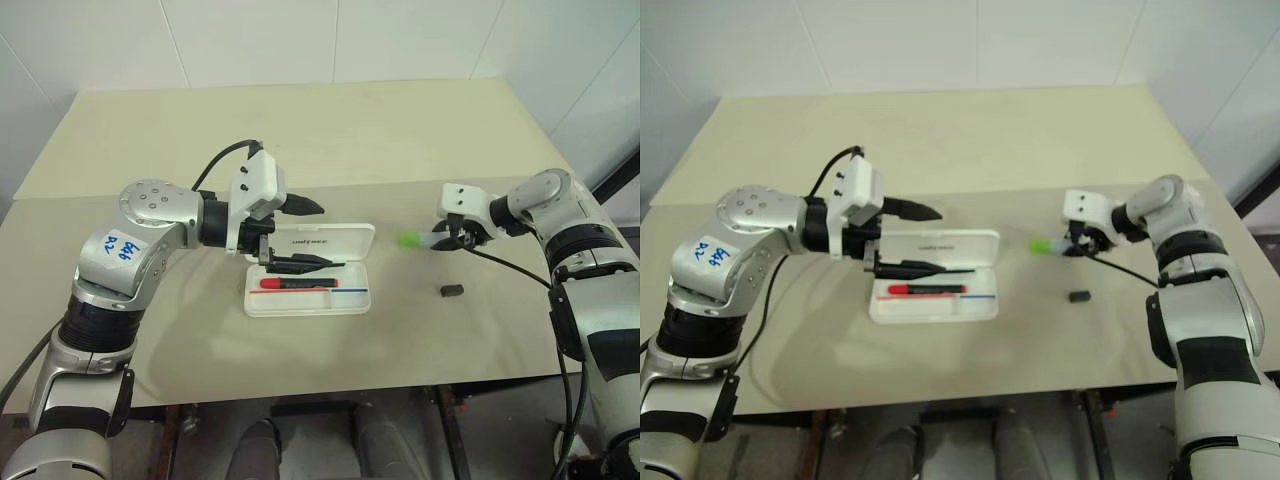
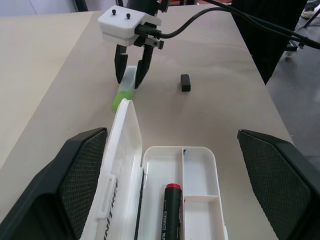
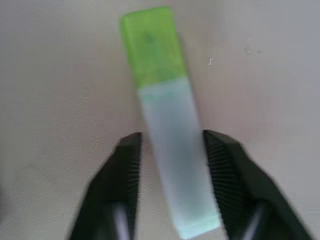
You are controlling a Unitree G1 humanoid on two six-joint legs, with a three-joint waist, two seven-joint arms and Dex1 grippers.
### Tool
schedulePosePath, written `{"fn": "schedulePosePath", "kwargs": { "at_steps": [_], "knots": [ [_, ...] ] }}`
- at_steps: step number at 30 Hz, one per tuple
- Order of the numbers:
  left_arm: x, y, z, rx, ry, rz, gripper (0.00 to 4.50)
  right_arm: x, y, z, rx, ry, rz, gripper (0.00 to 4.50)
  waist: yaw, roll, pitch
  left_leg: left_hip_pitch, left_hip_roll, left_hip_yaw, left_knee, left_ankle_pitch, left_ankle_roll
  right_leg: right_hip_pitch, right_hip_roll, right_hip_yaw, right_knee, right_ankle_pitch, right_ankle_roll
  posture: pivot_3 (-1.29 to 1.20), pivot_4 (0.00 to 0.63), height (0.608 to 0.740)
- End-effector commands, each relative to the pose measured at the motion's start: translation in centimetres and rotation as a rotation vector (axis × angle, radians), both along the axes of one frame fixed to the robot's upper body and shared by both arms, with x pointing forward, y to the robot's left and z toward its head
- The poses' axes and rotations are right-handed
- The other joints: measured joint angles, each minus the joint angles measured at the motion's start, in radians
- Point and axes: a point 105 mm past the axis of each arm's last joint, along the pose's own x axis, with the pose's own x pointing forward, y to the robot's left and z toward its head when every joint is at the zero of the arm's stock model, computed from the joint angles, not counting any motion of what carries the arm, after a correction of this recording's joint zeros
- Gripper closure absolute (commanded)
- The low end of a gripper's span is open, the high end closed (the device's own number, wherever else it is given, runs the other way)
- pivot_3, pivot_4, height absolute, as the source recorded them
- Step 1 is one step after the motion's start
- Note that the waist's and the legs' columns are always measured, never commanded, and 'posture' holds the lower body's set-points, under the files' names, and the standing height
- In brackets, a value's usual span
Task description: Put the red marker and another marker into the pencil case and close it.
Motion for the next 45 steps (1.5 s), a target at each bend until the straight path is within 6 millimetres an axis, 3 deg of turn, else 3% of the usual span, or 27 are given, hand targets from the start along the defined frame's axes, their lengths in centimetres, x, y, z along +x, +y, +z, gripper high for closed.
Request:
{"fn": "schedulePosePath", "kwargs": {
  "at_steps": [1,11,19,23,27,31,33,36,41,45],
  "knots": [
    [-0.6,0.2,1.2,-0.009,-0.051,-0.008,0.0,-0.3,0.2,-0.2,0.003,0.036,0.019,3.38,0.0,0.0,0.0,0.0,0.0,0.0,0.0,0.0,0.0,0.0,0.0,0.0,0.0,0.0,0.0,0.0,0.15,0.74],
    [-0.4,0.1,1.0,0.004,-0.041,-0.018,0.0,-0.2,-0.1,1.2,0.044,-0.026,0.024,3.38,-0.001,0.0,0.0,0.0,0.0,0.0,0.0,0.0,0.0,0.0,0.0,0.0,0.0,0.0,0.0,0.0,0.15,0.74],
    [0.0,0.8,0.1,0.062,-0.058,-0.054,0.0,-1.1,-2.8,4.2,0.096,-0.083,0.006,3.38,0.002,0.0,0.0,-0.001,0.0,0.0,-0.001,0.0,0.0,0.0,0.0,0.0,-0.002,0.0,0.0,0.0,0.15,0.74],
    [-0.1,0.7,-0.2,0.062,-0.056,-0.078,0.0,-2.2,-4.0,5.9,0.162,-0.101,0.025,3.38,0.002,0.0,0.0,-0.001,0.0,0.0,-0.001,0.0,0.0,0.0,0.0,0.0,-0.002,0.0,0.0,0.0,0.15,0.74],
    [-0.7,1.6,-0.5,0.081,-0.039,-0.138,0.0,-3.8,-3.8,7.2,0.254,-0.135,0.117,3.38,0.001,0.0,0.0,-0.001,0.0,0.0,-0.001,0.0,0.0,0.0,0.0,0.0,-0.002,0.0,0.0,0.0,0.15,0.74],
    [-0.9,3.7,-0.4,0.138,-0.015,-0.159,0.0,-6.6,-3.6,6.3,0.266,-0.084,0.155,3.38,0.005,0.001,0.001,-0.001,0.0,0.0,-0.001,0.0,0.0,0.0,0.0,0.0,-0.001,0.0,0.0,0.0,0.15,0.74],
    [-1.0,3.9,0.6,0.113,-0.004,-0.169,0.0,-8.0,-2.8,6.0,0.275,-0.066,0.172,3.38,0.008,0.003,0.001,-0.001,0.0,0.0,-0.001,0.0,0.0,-0.001,0.0,0.0,0.0,0.0,0.0,0.0,0.15,0.74],
    [-1.0,3.4,2.4,0.096,-0.037,-0.194,0.0,-10.5,0.6,6.2,0.371,-0.043,0.227,3.38,0.01,0.003,0.001,-0.002,-0.001,-0.001,0.002,0.0,0.0,0.0,0.0,0.0,0.0,0.0,0.001,0.0,0.15,0.74],
    [-1.1,3.8,1.8,0.148,-0.034,-0.202,0.0,-13.7,5.1,6.3,0.492,0.024,0.305,3.38,0.006,0.003,0.001,0.0,0.0,-0.001,0.002,0.0,0.0,0.001,0.0,0.0,0.001,0.0,0.001,0.0,0.15,0.74],
    [-1.4,4.2,1.5,0.151,-0.019,-0.188,0.0,-14.7,7.8,6.4,0.577,0.041,0.331,3.38,0.009,0.003,0.001,0.0,0.0,-0.001,0.002,0.0,0.001,0.001,0.0,0.0,0.001,0.001,0.001,0.0,0.15,0.74]
  ]
}}
